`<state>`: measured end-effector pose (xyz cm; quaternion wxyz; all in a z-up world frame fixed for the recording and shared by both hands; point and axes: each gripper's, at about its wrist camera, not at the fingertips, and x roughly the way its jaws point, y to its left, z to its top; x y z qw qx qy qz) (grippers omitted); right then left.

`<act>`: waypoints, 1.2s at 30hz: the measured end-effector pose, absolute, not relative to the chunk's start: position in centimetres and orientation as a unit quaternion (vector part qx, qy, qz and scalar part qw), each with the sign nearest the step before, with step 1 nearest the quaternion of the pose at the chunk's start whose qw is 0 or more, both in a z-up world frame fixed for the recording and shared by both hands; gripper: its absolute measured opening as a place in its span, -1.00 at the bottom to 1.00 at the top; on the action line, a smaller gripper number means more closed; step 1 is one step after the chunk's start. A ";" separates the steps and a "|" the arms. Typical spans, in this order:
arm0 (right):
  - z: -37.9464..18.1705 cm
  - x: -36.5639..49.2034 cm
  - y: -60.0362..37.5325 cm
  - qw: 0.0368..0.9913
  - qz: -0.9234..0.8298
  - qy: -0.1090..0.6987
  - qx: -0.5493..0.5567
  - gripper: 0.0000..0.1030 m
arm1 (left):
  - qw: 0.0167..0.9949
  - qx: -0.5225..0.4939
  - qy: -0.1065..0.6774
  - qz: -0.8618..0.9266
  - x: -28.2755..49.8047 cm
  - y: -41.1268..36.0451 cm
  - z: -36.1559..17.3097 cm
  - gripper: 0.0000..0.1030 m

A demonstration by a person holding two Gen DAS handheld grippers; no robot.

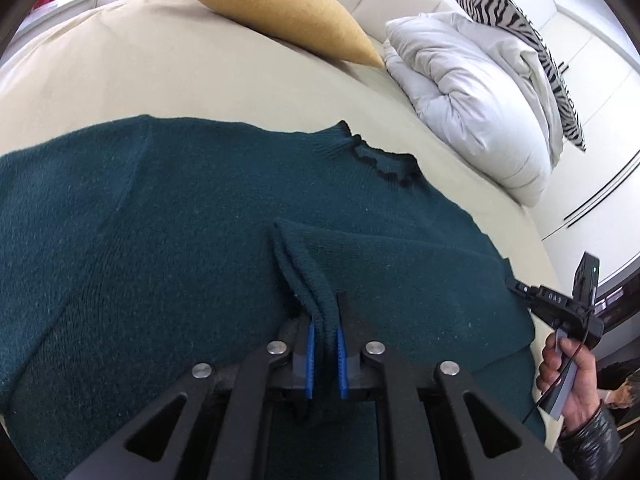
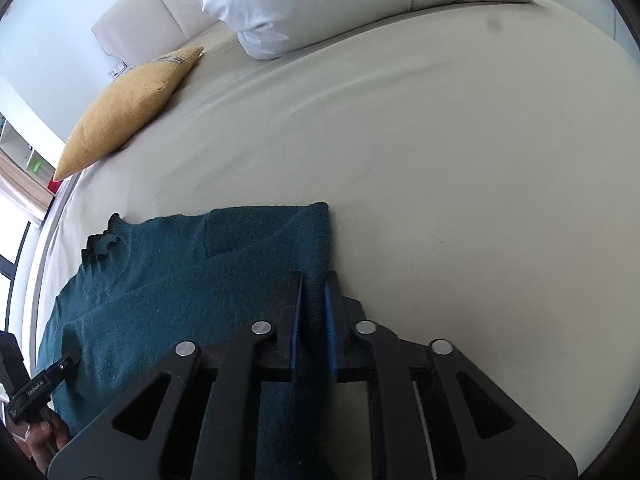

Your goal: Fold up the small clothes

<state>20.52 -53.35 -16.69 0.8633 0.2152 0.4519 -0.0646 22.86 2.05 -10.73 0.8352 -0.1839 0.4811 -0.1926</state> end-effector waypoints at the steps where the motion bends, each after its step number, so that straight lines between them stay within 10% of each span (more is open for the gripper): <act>1: -16.2 20.0 -53.3 0.861 -0.065 0.456 0.215 -0.59 | 0.835 -0.186 0.481 -0.193 22.9 2.1 -10.7 -0.77; 5: -14.6 17.0 -52.7 0.867 -0.039 0.434 0.242 0.21 | 0.832 -0.194 0.482 -0.194 23.0 2.3 -10.9 -0.77; 8: -15.0 16.1 -50.8 0.861 -0.026 0.463 0.207 0.11 | 0.831 -0.197 0.482 -0.194 23.0 2.3 -11.0 -0.77; 12: -16.1 15.5 -48.8 0.861 -0.030 0.488 0.138 -0.61 | 0.829 -0.199 0.485 -0.196 22.6 2.7 -10.9 -0.76; 15: -15.9 15.3 -48.7 0.863 -0.032 0.483 0.145 -0.79 | 0.829 -0.190 0.489 -0.195 22.6 2.5 -10.7 -0.81; 30: -16.7 15.3 -50.4 0.861 -0.021 0.466 0.204 -0.64 | 0.816 -0.233 0.483 -0.214 22.5 3.8 -11.3 -0.75; 34: -13.4 12.7 -50.3 0.883 -0.055 0.420 0.202 -0.54 | 0.836 -0.241 0.456 -0.187 20.5 6.1 -9.0 0.05; 36: -11.6 11.3 -49.0 0.894 -0.050 0.406 0.182 -0.54 | 0.848 -0.246 0.439 -0.170 18.9 8.1 -7.8 0.15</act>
